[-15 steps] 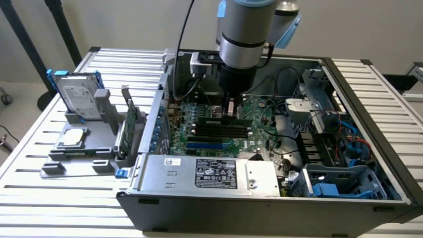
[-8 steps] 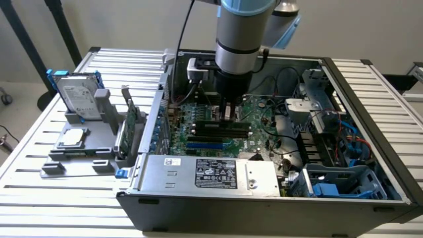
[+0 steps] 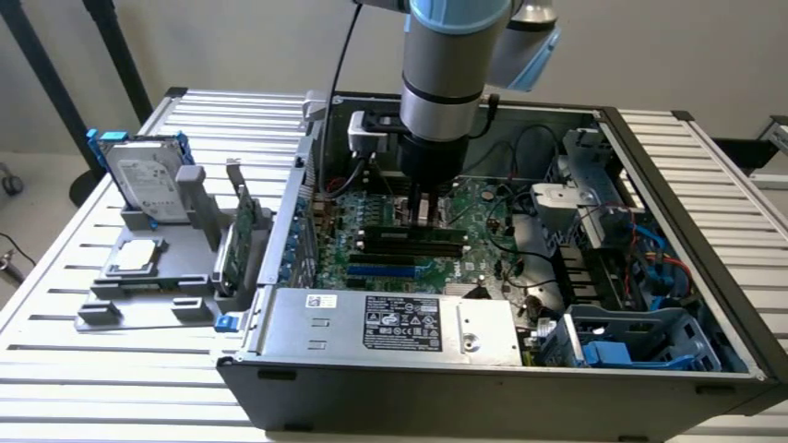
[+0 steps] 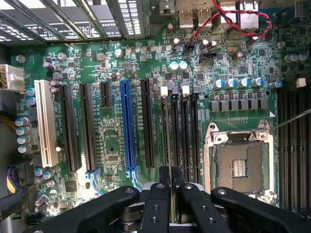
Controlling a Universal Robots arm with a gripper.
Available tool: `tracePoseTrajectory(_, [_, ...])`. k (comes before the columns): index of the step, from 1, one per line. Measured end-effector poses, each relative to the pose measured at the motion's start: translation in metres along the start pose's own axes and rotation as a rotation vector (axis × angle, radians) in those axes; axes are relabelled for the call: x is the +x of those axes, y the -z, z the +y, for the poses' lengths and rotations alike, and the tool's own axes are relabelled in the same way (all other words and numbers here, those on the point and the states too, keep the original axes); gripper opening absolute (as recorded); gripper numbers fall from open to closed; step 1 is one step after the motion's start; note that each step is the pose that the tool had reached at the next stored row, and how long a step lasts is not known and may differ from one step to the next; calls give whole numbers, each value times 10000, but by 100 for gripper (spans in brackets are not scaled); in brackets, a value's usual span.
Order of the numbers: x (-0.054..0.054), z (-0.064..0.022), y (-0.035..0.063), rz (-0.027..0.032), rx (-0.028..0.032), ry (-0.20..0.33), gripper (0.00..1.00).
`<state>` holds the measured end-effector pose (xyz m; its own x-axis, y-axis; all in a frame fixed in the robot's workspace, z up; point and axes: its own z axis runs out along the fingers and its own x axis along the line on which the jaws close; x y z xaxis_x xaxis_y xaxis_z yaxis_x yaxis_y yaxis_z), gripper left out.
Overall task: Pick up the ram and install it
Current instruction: 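Insert the ram into the slot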
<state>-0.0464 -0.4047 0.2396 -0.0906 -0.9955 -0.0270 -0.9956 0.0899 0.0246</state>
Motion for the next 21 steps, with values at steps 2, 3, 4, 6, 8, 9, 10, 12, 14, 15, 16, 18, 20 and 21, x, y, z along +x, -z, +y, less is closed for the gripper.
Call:
tracePoseTrajectory(2, [-1,0,-5,24,2,-1,14])
tracePoseTrajectory(3, [-2,1,-8,51,4,-2,14])
tracePoseTrajectory(4, [-4,1,-11,90,8,-4,14])
tracePoseTrajectory(6, [-22,2,-21,153,15,-4,14])
tracePoseTrajectory(8, [-44,4,-30,183,16,-5,14])
tracePoseTrajectory(9, [-54,4,-37,196,18,-5,14])
tracePoseTrajectory(10, [-61,5,-44,214,19,-6,14])
tracePoseTrajectory(12, [-68,2,-53,273,14,-5,14])
tracePoseTrajectory(14, [-73,-3,-63,306,0,-7,14])
tracePoseTrajectory(15, [-75,-5,-69,311,-9,-7,14])
tracePoseTrajectory(16, [-77,-6,-76,315,-18,-8,14])
tracePoseTrajectory(18, [-81,-8,-89,317,-48,-8,14])
tracePoseTrajectory(20, [-84,-11,-95,329,-127,-8,14])
tracePoseTrajectory(21, [-85,-15,-95,340,-180,-9,14])
